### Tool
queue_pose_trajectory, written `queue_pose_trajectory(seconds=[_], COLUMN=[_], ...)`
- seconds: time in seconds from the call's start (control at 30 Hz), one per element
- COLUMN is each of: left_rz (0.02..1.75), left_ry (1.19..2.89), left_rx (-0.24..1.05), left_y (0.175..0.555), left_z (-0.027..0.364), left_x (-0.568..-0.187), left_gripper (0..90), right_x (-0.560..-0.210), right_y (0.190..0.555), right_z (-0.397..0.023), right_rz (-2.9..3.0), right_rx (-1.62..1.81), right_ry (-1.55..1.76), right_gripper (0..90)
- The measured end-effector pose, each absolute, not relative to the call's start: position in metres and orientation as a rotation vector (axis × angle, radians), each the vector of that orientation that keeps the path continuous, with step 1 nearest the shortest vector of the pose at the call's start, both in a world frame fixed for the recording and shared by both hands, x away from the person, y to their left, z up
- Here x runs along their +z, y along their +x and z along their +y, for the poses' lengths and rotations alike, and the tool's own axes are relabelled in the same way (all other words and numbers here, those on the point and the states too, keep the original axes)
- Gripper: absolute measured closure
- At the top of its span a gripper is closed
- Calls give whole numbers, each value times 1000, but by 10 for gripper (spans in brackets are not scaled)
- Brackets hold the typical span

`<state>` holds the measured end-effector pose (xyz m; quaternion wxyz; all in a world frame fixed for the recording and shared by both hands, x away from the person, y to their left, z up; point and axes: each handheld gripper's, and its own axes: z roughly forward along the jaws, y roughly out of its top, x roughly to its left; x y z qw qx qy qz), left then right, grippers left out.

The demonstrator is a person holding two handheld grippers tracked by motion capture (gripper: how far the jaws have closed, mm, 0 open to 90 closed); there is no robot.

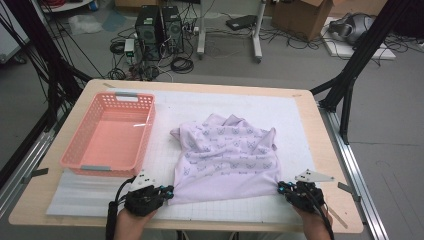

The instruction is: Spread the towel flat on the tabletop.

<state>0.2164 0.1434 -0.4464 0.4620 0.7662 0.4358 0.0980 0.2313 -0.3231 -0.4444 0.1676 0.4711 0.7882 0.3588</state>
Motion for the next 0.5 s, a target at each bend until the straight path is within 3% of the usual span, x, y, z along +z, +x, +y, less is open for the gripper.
queue_pose_trajectory(seconds=[0.5], left_rz=[1050], left_ry=[1896], left_rx=[196], left_y=[187], left_z=[150], left_x=[-451], left_gripper=[869], right_x=[-440], right_y=[188], right_z=[-336], right_rz=[2265], right_rx=[1083], right_ry=[1326], right_gripper=[845])
